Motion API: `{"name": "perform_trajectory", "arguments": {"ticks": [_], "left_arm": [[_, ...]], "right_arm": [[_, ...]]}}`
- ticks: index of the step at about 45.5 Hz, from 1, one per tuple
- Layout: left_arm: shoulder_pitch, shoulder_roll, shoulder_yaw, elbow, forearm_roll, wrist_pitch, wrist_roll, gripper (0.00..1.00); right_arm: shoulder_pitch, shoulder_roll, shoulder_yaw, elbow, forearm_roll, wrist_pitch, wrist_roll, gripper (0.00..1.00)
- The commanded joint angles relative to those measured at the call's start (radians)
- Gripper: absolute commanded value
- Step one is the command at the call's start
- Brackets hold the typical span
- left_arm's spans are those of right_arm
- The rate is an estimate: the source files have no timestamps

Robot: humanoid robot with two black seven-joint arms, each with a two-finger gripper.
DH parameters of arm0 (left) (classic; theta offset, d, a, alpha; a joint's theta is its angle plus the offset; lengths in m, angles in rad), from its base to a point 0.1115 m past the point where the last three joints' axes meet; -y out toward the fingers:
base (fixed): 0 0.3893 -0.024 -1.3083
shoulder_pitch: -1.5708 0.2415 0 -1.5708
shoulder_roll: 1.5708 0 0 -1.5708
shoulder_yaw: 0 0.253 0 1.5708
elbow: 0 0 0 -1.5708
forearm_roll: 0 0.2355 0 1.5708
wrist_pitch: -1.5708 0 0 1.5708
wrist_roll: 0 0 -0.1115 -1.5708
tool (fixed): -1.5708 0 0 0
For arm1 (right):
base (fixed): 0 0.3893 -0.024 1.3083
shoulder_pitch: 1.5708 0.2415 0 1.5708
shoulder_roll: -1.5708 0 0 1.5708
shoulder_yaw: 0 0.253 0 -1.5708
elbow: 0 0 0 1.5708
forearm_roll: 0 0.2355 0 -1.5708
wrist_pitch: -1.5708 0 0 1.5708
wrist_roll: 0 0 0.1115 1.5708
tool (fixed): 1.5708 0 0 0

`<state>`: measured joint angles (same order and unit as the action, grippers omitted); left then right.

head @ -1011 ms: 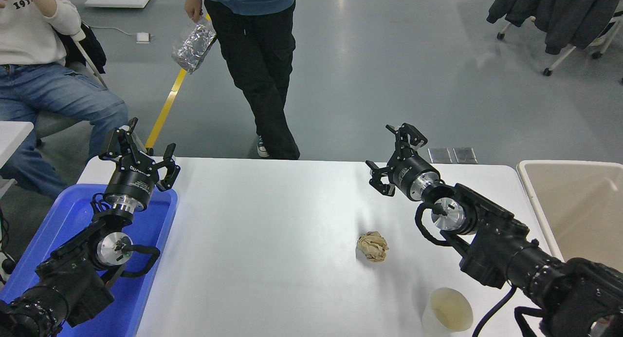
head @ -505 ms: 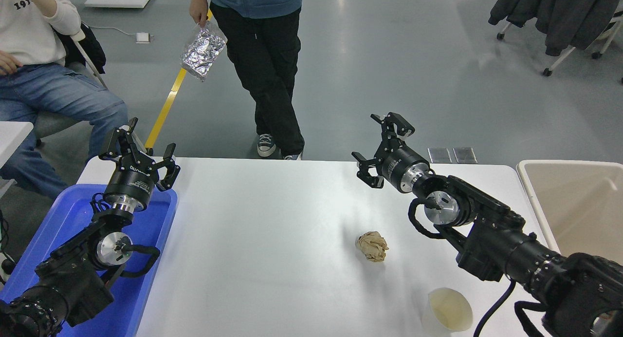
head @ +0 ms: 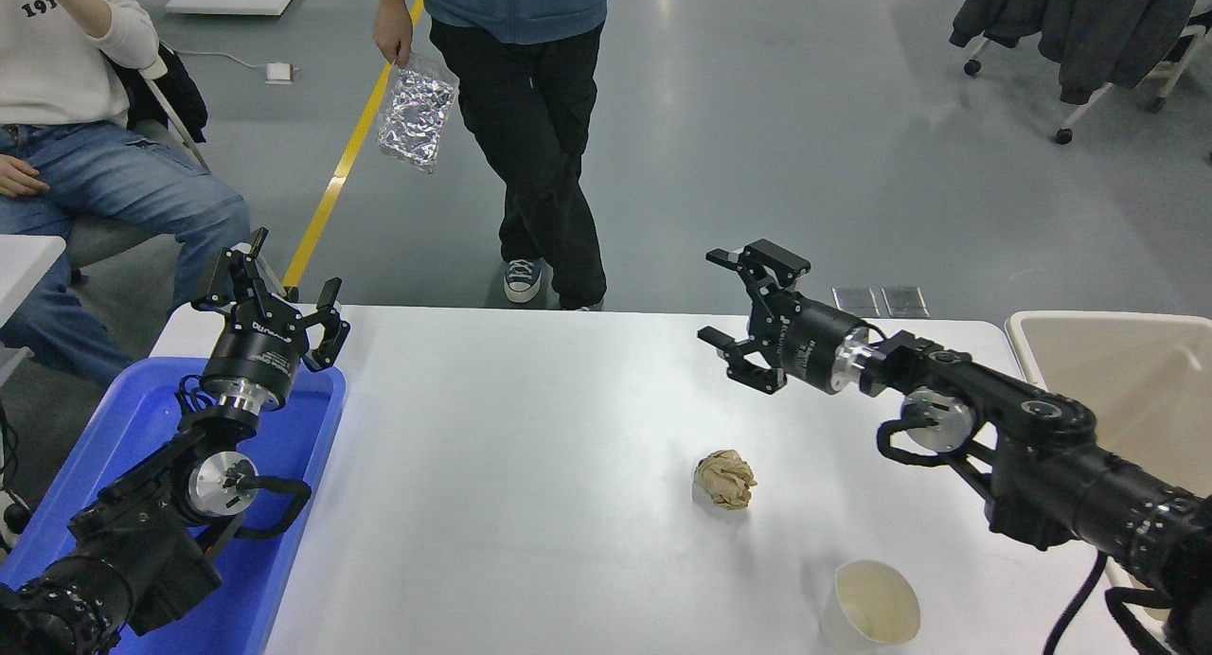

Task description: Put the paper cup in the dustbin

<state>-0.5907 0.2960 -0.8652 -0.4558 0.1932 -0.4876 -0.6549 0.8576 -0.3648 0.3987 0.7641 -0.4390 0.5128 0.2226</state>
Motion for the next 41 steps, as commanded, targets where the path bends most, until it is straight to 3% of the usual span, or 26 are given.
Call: {"name": "perform_trajectory", "arguments": {"ticks": [1,18,30,41], "left_arm": [[0.002,0.002,-0.002,-0.001,0.000,0.000,0.000,1.00],[0.003,0.005,-0.003,-0.001,0.000,0.000,0.001,1.00],[0.005,0.006,-0.005,-0.001,0.000,-0.002,0.001,1.00],[0.006,0.008,-0.005,-0.001,0.000,-0.002,0.001,1.00]], "right_arm": [[-0.009,-0.178,-0.015,0.130,-0.219,0.096,0.009,1.00],[-0.038,-0.318,-0.043,0.300,-0.595,0.090,0.029,1.00],[-0.040,-0.425,-0.124,0.411,-0.707,0.079,0.030,1.00],[-0.123,-0.511,-0.181,0.494,-0.811,-0.066,0.032,1.00]]}}
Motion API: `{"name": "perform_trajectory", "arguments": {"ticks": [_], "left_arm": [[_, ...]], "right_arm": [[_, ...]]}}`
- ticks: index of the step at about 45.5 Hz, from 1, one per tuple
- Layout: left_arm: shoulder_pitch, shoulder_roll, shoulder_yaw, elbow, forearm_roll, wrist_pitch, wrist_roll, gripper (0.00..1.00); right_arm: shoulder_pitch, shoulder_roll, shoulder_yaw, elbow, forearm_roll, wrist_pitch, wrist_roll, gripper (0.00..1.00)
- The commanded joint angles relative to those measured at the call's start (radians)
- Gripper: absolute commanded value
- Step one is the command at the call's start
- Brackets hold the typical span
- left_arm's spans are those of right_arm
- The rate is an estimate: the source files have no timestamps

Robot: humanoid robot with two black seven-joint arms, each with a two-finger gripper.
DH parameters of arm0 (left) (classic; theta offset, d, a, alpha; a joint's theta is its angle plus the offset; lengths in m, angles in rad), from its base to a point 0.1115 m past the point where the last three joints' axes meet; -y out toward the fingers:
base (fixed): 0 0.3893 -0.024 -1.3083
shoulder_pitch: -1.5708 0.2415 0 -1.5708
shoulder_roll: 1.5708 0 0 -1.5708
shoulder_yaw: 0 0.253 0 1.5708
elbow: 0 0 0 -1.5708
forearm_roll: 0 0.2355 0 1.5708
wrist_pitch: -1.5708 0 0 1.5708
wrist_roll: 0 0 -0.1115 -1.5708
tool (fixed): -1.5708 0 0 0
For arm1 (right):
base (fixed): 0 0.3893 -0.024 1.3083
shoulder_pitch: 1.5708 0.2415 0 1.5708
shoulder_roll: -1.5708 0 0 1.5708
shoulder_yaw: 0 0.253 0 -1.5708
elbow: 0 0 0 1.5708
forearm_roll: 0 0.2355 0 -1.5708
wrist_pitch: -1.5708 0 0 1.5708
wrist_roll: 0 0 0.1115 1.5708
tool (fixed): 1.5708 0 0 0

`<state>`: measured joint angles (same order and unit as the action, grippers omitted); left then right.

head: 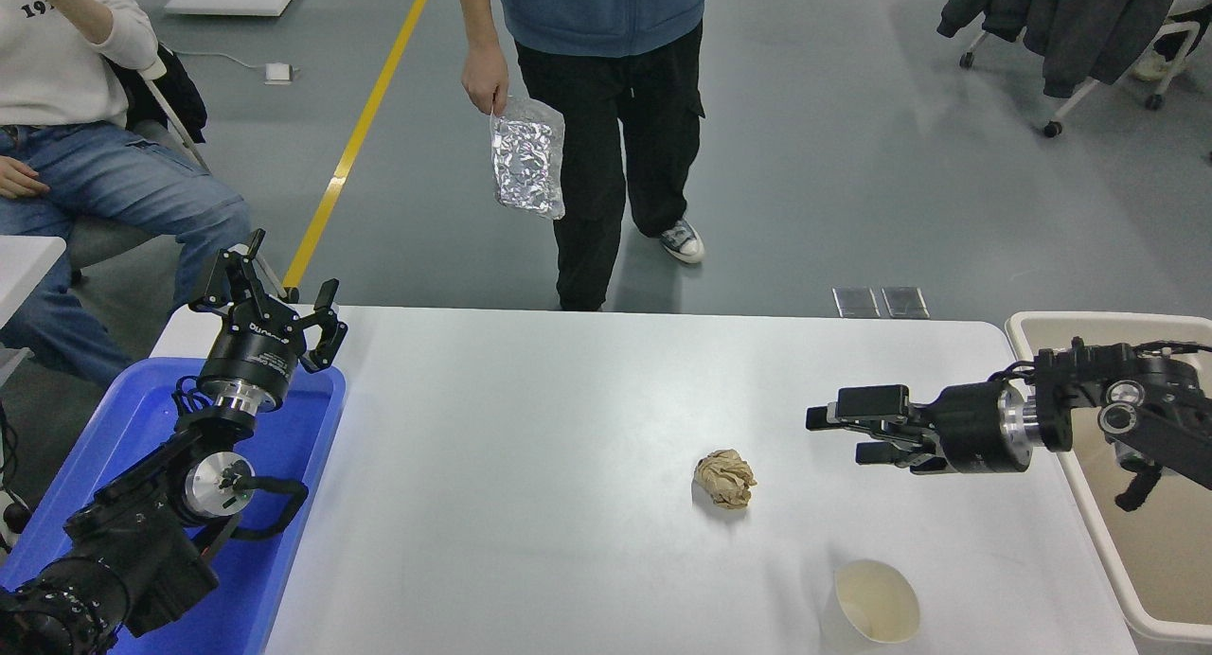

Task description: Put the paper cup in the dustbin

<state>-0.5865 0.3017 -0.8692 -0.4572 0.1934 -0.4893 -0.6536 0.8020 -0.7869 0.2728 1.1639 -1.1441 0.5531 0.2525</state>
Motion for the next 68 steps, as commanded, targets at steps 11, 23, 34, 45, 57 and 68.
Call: {"name": "perform_trajectory", "arguments": {"ticks": [11,23,34,45,57,68], "left_arm": [[0.002,0.002,-0.001,0.000,0.000,0.000,0.000,1.00],[0.004,0.002,-0.001,0.000,0.000,0.000,0.000,1.00],[0.004,0.002,-0.002,0.000,0.000,0.000,0.000,1.00],[0.004,0.004,-0.002,-0.001,0.000,0.000,0.000,1.00],[0.004,0.004,-0.002,-0.001,0.000,0.000,0.000,1.00],[0.004,0.004,-0.002,-0.001,0.000,0.000,0.000,1.00]], "right_arm": [[-0.190,-0.173,-0.056,0.201,-0.158,-0.280,0.013,1.00],[-0.310,-0.244,-0.055,0.269,-0.239,-0.384,0.030,1.00],[-0.366,-0.242,-0.055,0.273,-0.258,-0.455,0.045,1.00],[-0.374,-0.215,-0.053,0.267,-0.255,-0.496,0.045,1.00],[-0.383,-0.169,-0.053,0.254,-0.247,-0.499,0.050,1.00],[-0.385,-0.132,-0.055,0.206,-0.249,-0.510,0.074,1.00]]}}
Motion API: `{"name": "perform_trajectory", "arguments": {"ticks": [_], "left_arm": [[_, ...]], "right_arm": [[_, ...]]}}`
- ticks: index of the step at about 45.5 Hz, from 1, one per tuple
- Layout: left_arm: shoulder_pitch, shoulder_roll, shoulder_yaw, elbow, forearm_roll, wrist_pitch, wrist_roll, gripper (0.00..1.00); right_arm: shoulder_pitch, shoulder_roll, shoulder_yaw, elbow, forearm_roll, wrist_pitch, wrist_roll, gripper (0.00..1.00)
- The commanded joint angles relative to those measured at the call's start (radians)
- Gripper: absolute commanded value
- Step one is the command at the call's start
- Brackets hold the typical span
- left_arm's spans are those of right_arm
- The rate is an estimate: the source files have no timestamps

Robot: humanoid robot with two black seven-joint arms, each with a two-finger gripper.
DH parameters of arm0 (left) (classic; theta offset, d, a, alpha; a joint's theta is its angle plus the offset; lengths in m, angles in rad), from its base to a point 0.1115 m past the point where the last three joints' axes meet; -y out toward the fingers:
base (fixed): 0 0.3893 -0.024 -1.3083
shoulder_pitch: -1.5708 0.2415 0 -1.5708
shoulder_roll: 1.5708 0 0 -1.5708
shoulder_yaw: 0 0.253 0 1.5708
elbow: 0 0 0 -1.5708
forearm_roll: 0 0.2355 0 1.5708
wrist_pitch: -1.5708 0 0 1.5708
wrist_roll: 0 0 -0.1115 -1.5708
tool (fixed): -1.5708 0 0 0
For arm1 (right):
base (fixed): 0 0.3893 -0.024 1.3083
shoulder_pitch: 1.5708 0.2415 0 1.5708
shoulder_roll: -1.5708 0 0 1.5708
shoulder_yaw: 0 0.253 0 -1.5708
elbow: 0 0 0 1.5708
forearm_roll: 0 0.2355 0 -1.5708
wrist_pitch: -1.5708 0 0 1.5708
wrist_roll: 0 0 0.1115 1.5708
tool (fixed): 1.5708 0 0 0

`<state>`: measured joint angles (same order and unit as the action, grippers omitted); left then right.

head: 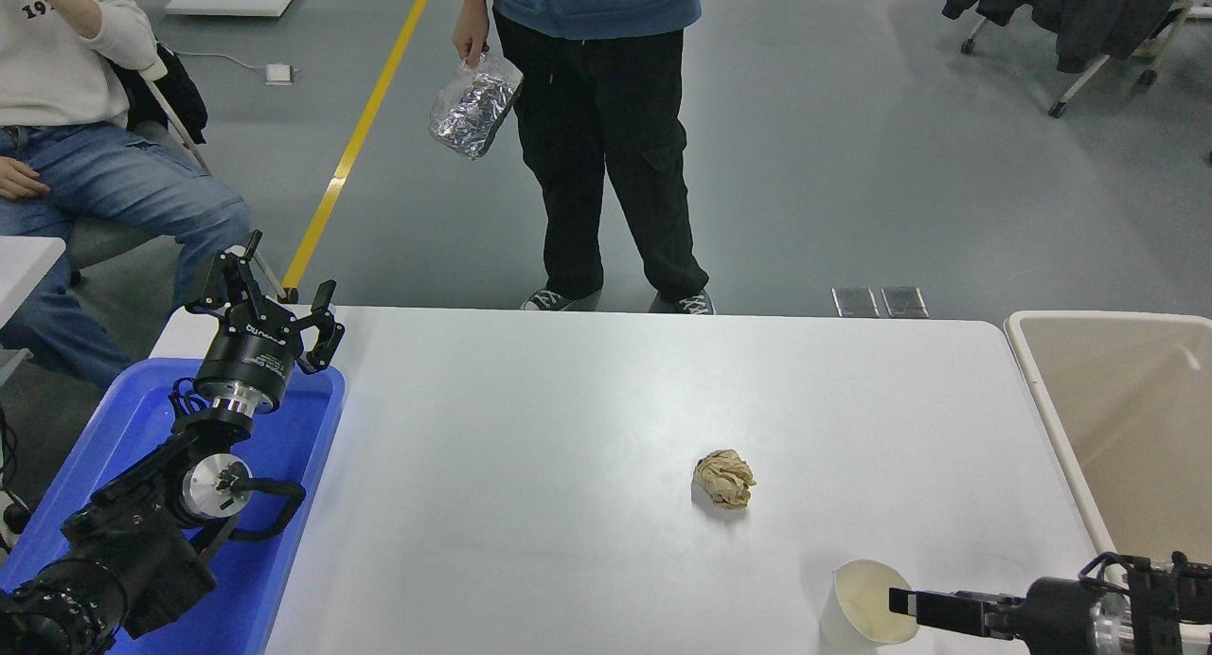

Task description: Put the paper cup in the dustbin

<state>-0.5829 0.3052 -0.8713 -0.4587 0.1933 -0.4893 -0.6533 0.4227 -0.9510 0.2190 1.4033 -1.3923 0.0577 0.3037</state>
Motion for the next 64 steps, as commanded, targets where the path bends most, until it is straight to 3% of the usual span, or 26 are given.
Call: {"name": "perform_trajectory", "arguments": {"ticks": [1,7,18,26,31,33,37,39,40,54,64], "left_arm": [[0.000,0.000,0.000,0.000,0.000,0.000,0.000,1.00],[0.000,0.000,0.000,0.000,0.000,0.000,0.000,1.00],[0.000,0.000,0.000,0.000,0.000,0.000,0.000,1.00],[0.000,0.000,0.000,0.000,0.000,0.000,0.000,1.00],[0.000,0.000,0.000,0.000,0.000,0.000,0.000,1.00],[0.000,0.000,0.000,0.000,0.000,0.000,0.000,1.00],[0.000,0.000,0.000,0.000,0.000,0.000,0.000,1.00],[0.000,0.000,0.000,0.000,0.000,0.000,0.000,1.00],[0.000,0.000,0.000,0.000,0.000,0.000,0.000,1.00],[0.000,0.000,0.000,0.000,0.000,0.000,0.000,1.00],[0.000,0.000,0.000,0.000,0.000,0.000,0.000,1.00]], "right_arm": [[-0.005,0.032,-0.001,-0.034,-0.001,-0.016,0.026,1.00],[-0.010,0.040,-0.003,-0.060,-0.002,-0.039,0.048,1.00],[-0.013,0.063,-0.004,-0.109,-0.002,-0.070,0.109,0.84],[-0.015,0.064,-0.026,-0.118,-0.004,-0.071,0.130,0.64],[-0.015,0.066,-0.041,-0.118,-0.005,-0.082,0.135,0.45],[-0.015,0.066,-0.052,-0.118,-0.008,-0.090,0.135,0.31],[-0.012,0.066,-0.062,-0.118,-0.008,-0.094,0.135,0.20],[-0.010,0.066,-0.067,-0.118,-0.008,-0.094,0.135,0.02],[-0.012,0.066,-0.069,-0.116,-0.008,-0.094,0.135,0.00],[-0.009,-0.023,-0.066,-0.041,0.004,-0.093,0.138,0.00],[0.028,-0.202,-0.046,0.106,0.013,-0.079,0.144,0.00]]}}
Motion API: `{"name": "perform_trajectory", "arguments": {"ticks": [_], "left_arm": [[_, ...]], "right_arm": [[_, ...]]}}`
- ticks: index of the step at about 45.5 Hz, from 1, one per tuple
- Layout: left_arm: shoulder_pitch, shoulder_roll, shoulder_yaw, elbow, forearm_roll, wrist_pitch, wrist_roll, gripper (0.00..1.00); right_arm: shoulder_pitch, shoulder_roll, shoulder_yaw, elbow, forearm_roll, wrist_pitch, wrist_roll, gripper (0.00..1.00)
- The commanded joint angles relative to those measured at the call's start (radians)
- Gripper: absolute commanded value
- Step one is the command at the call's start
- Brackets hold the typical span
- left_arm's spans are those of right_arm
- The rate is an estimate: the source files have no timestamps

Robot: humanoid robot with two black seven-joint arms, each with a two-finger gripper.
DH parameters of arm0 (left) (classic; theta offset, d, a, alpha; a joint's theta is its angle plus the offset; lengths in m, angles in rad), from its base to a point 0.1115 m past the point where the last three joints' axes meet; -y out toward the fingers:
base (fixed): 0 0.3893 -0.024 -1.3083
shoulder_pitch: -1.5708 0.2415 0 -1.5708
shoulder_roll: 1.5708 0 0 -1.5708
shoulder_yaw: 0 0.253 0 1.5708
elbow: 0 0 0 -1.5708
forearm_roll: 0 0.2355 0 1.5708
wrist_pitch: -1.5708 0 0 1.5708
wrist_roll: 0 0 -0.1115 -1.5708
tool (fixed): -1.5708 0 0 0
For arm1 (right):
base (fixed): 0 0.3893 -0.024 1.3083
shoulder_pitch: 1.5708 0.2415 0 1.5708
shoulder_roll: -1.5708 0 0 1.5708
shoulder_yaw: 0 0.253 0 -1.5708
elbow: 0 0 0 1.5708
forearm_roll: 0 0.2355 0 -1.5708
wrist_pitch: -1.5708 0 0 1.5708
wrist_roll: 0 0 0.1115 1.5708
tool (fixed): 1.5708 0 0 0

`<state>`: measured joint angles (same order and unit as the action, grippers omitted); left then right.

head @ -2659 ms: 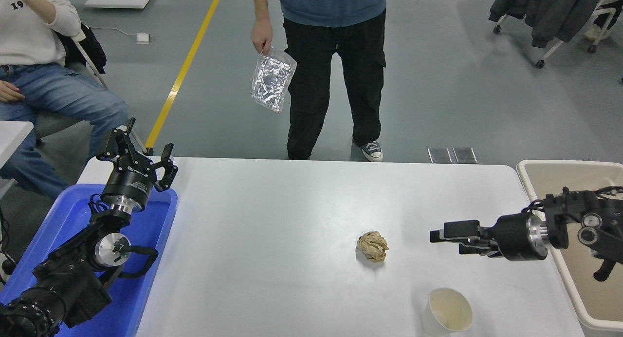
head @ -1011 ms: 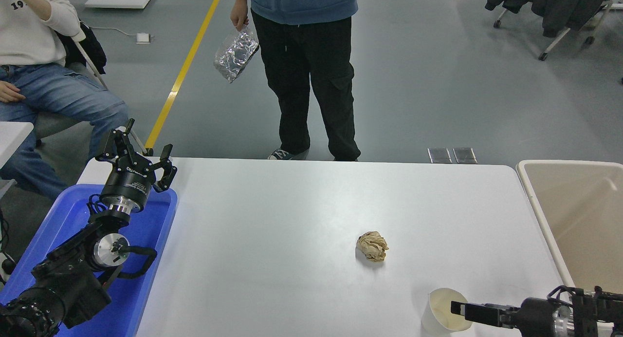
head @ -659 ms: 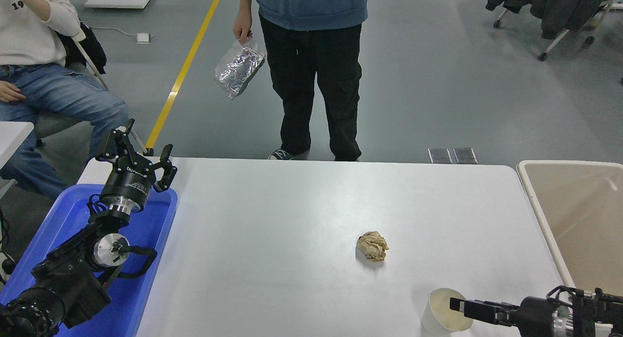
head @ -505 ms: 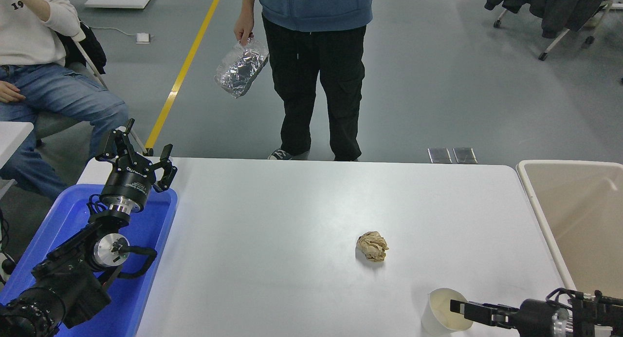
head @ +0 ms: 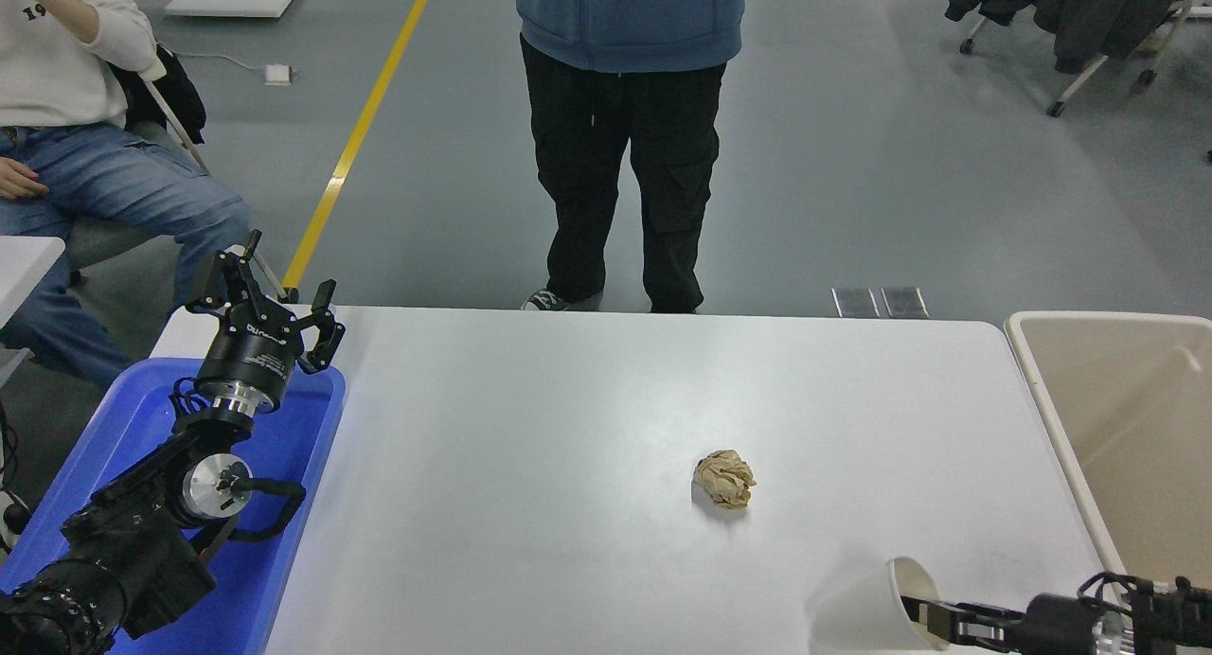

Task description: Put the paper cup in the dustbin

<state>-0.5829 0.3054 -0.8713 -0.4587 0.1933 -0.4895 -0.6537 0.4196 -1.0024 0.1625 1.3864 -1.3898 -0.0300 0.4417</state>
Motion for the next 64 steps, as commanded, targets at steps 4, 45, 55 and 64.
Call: {"name": "perform_trajectory", "arguments": {"ticks": [4,45,55,64], "left_arm": [[0.000,0.001,0.000,0.000,0.000,-0.001,0.000,1.00],[0.001,0.001,-0.002,-0.002,0.000,-0.001,0.000,1.00],[0.001,0.001,-0.002,-0.002,0.000,-0.001,0.000,1.00],[0.001,0.001,-0.002,-0.002,0.000,-0.001,0.000,1.00]], "right_arm": [[0.057,-0.234,0.011,0.183,0.043,0.013,0.011,0.00],[0.600,-0.633,0.014,0.162,0.296,0.467,0.066,0.00],[0.588,-0.547,-0.001,-0.101,0.321,0.469,0.071,0.00],[0.561,-0.378,-0.115,-0.409,0.465,0.461,0.071,0.00]]}}
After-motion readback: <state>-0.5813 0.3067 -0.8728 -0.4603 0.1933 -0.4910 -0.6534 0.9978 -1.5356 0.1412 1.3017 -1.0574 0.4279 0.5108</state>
